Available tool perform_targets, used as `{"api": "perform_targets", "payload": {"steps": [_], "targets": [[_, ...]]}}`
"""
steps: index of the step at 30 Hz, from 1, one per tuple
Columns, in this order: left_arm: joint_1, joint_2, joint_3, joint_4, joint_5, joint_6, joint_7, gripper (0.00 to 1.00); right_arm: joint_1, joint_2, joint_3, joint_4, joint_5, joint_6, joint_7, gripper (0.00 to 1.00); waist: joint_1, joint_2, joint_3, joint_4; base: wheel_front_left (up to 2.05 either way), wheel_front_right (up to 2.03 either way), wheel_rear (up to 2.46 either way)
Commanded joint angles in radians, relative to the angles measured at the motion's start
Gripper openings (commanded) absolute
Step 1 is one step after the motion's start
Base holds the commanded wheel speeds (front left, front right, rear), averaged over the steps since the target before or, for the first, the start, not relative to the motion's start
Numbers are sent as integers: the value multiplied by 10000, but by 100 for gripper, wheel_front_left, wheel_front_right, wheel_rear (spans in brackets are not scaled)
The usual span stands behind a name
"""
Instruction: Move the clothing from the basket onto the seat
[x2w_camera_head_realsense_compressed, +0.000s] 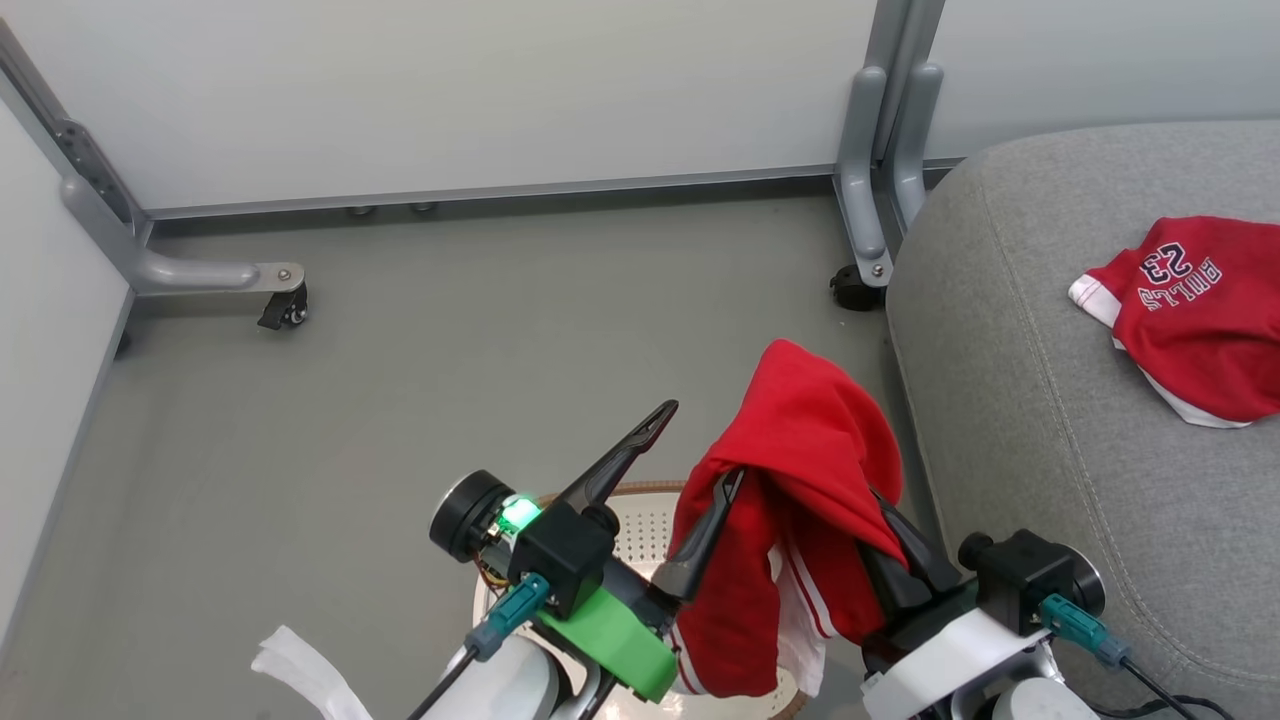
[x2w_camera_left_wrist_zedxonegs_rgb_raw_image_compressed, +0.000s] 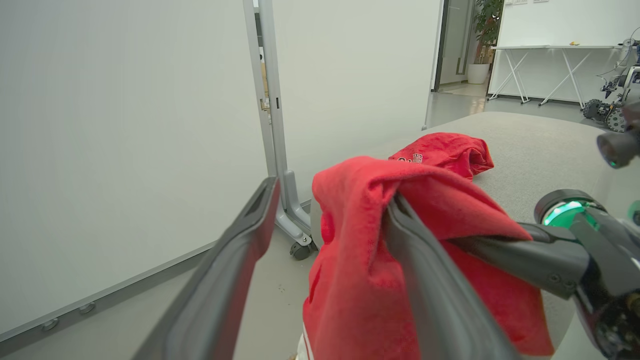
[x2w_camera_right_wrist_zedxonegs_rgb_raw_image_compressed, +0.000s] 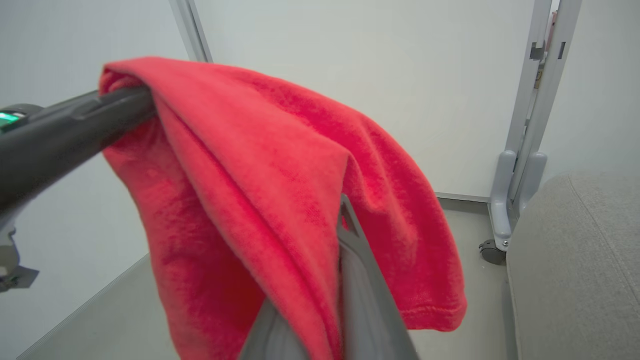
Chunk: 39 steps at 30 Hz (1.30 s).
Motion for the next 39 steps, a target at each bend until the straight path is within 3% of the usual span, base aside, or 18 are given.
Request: {"api": "perform_targets", "payload": {"steps": [1, 16, 31, 39], "targets": [[115, 10, 50, -11, 40, -23, -7, 100, -127, -7, -63, 12, -90, -6, -30, 0, 0, 0, 31, 9, 0, 0, 0], [513, 249, 576, -106, 179, -8, -7, 100, 40, 13, -725, -104, -238, -6, -30, 0, 0, 0, 148, -534, 0, 0, 0], [1712, 817, 1613, -447, 423, 214, -5, 100, 408, 311, -1547, -809, -306, -6, -31, 0, 0, 0, 662, -3023, 0, 0, 0], [1749, 1134, 1651, -637, 795, 156, -5, 100, 701, 568, -1984, -1174, -394, -6, -30, 0, 0, 0, 1145, -4265, 0, 0, 0]]}}
